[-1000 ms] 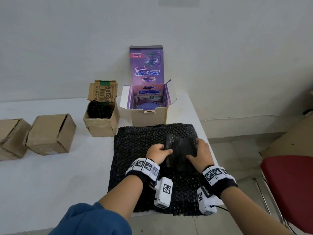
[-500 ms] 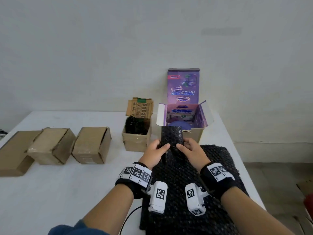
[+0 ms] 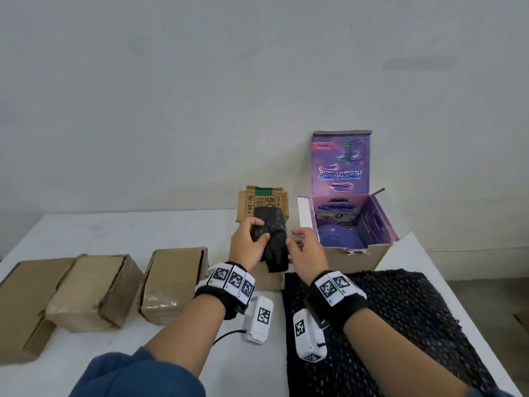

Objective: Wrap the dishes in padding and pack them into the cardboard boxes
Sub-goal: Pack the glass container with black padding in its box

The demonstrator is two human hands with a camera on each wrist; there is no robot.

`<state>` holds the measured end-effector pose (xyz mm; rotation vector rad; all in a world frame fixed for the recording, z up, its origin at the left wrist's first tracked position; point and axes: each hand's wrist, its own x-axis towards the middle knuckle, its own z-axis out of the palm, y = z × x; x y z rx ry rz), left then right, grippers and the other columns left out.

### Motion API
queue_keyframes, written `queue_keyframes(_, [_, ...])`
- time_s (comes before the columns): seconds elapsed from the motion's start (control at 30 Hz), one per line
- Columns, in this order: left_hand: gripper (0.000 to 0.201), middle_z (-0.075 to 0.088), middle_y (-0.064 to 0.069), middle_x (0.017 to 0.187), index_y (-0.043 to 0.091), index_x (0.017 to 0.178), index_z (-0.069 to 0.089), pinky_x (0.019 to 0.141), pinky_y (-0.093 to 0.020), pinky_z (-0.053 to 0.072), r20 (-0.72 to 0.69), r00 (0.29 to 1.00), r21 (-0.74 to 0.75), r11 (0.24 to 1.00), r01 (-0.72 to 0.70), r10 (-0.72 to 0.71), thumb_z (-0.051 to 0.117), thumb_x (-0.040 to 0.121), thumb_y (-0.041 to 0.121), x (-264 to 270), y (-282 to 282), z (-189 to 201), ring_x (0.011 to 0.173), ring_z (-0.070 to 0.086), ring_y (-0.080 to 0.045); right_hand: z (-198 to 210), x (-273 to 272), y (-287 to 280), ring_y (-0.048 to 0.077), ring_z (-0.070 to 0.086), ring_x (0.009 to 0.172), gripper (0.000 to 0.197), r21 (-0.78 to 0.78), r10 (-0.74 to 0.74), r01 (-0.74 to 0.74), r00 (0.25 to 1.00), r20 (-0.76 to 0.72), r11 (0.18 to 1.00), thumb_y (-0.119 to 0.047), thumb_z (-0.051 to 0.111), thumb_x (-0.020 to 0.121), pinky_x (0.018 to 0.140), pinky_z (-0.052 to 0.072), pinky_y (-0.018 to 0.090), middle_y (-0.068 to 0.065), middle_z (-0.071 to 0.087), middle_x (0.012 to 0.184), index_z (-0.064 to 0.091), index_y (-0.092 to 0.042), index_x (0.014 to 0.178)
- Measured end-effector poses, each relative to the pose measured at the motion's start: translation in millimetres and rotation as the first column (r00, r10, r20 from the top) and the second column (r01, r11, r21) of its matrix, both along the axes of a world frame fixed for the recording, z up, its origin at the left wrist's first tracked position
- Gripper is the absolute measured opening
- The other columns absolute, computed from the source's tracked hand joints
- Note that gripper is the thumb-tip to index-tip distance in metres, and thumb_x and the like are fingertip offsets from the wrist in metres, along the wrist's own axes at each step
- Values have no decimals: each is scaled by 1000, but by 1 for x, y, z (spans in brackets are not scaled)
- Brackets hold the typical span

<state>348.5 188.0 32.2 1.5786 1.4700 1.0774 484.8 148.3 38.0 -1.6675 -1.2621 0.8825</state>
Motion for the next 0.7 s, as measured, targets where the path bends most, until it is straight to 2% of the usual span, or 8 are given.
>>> queue_keyframes(0.13, [34, 58, 6, 118, 19, 114, 55, 93, -16, 37, -171, 966, 41, 978, 205, -195, 63, 84, 6, -6, 23, -4, 111, 53, -11, -9, -4, -1, 26, 51, 118, 39, -115, 164, -135, 938, 304, 984, -11, 48, 95, 98, 38, 29, 12, 54, 127, 40, -7, 133])
queue_keyframes(0.23, [41, 55, 4, 126, 20, 119, 52, 99, -20, 36, -299, 894, 45, 931, 363, -334, 63, 84, 3, -10, 33, -9, 119, 50, -12, -18, -1, 1, 28, 48, 124, 54, -175, 220, -172, 926, 307, 969, -6, 47, 93, 101, 38, 31, 15, 50, 133, 27, -12, 143])
queue_keyframes(0.4, [44, 57, -4, 126, 25, 120, 44, 101, -35, 43, -467, 760, -31, 868, 496, -451, 57, 86, 0, -15, 42, -13, 118, 52, -18, -29, 5, 6, 26, 57, 112, 70, -187, 165, -118, 950, 265, 975, -6, 57, 88, 98, 46, 33, 10, 55, 125, 21, -18, 147])
queue_keyframes(0.5, [39, 57, -4, 122, 21, 119, 52, 98, -30, 41, -529, 664, -74, 808, 584, -529, 51, 88, -2, -21, 43, -14, 115, 52, -19, -29, 7, 9, 19, 63, 82, 80, -183, 160, -116, 956, 245, 976, -5, 60, 87, 87, 51, 32, 6, 53, 120, 12, -21, 149])
queue_keyframes(0.57, [34, 54, -1, 120, 19, 118, 58, 102, -26, 37, -499, 632, -116, 768, 629, -593, 50, 90, 0, -24, 44, -16, 115, 50, -16, -28, 7, 10, 11, 59, 67, 74, -160, 178, -140, 948, 262, 977, -1, 59, 87, 80, 50, 29, 7, 56, 113, 21, -24, 146])
queue_keyframes(0.6, [30, 50, 2, 118, 19, 117, 60, 104, -26, 36, -460, 638, -136, 759, 637, -618, 52, 91, 6, -25, 45, -15, 113, 49, -14, -27, 7, 10, 10, 59, 68, 69, -145, 188, -152, 942, 279, 978, -1, 60, 86, 80, 49, 27, 8, 57, 114, 28, -24, 143])
queue_keyframes(0.67, [26, 43, 5, 113, 21, 116, 62, 105, -26, 35, -424, 634, -172, 744, 645, -647, 59, 90, 25, -27, 44, -13, 111, 43, -9, -30, 8, 11, 21, 64, 88, 61, -112, 204, -177, 925, 320, 978, -3, 62, 85, 89, 49, 30, 7, 57, 124, 39, -22, 139])
queue_keyframes(0.7, [32, 41, 5, 113, 22, 118, 62, 104, -24, 33, -458, 599, -180, 728, 662, -657, 63, 88, 32, -28, 45, -12, 111, 39, -8, -32, 8, 11, 25, 62, 99, 58, -114, 218, -190, 914, 341, 975, -5, 62, 85, 94, 49, 33, 7, 56, 128, 42, -21, 137])
